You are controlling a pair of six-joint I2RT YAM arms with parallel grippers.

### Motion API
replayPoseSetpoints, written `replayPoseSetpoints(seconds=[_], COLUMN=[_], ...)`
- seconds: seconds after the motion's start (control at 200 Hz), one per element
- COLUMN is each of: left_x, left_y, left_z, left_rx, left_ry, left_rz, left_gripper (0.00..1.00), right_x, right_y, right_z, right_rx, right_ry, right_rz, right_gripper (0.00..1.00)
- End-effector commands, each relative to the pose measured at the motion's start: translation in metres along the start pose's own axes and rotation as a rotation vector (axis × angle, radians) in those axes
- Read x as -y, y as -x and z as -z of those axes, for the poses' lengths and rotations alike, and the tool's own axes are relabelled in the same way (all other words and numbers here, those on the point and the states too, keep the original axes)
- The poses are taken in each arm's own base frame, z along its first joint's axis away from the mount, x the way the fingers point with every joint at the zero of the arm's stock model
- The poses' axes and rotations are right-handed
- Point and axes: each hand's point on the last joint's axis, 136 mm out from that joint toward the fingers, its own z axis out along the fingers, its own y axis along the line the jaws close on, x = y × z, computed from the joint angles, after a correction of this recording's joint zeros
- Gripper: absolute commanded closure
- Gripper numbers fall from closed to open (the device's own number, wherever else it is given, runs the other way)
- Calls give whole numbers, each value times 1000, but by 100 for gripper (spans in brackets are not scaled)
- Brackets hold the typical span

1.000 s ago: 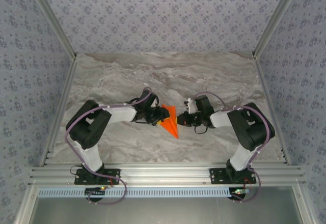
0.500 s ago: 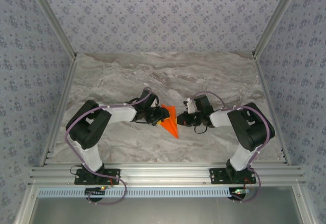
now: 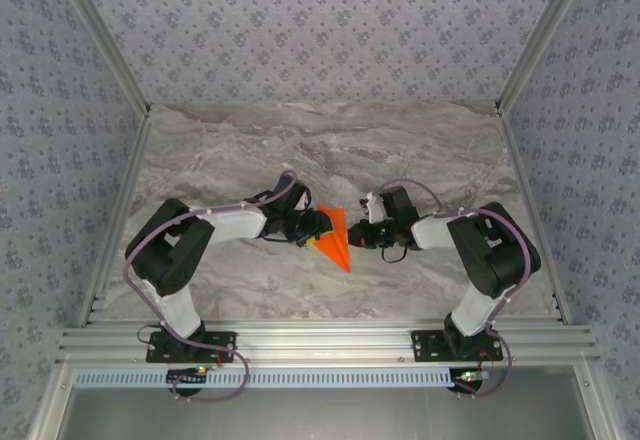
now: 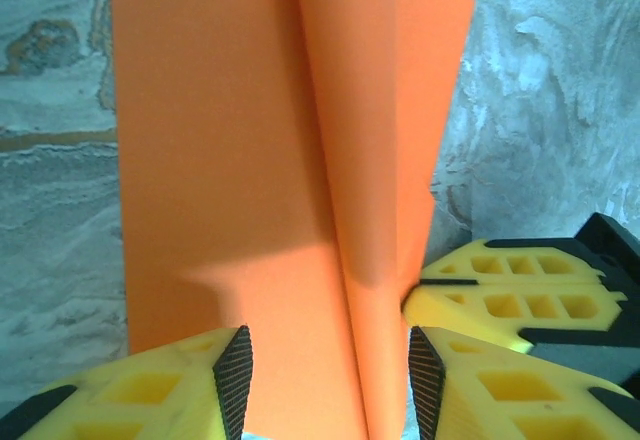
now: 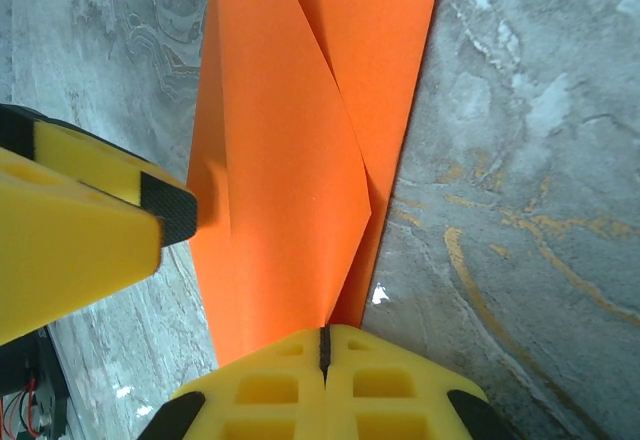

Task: Fold a paper plane with a square sheet of paper (fold left side to right side)
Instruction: Fourth fold the wing at the center of the table.

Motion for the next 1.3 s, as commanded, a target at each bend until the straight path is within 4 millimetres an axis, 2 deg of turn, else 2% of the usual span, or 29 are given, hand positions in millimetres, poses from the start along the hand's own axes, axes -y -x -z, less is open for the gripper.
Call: replayPoseSetpoints(seconds=[0.0, 0.12, 0.25, 0.59, 0.695, 0.884, 1.299], left_x=[30, 46, 57, 70, 66, 46, 17], left_y=[7, 10, 13, 20, 19, 16, 12], left_z=[20, 22, 13, -18, -25, -35, -40], left_rx=[36, 28, 1, -62, -73, -83, -78], left_ry=[-45, -85, -116, -144, -131, -73, 19], left_rz=[-71, -98, -108, -113, -108, -85, -59], left_gripper=[53, 62, 71, 75, 75, 75, 75], right_x=[29, 30, 30, 30, 29, 30, 32], right_y=[-29, -31, -31, -32, -33, -33, -36], right_z=[-4, -5, -5, -5, -6, -6, -8], right_rx=[-91, -98, -103, -116, -119, -127, -141], right_ry=[-118, -123, -131, -150, -153, -163, -177], right_rz=[-56, -60, -54, -42, -38, -32, -22], right_gripper=[100, 100, 100, 100, 100, 100, 100])
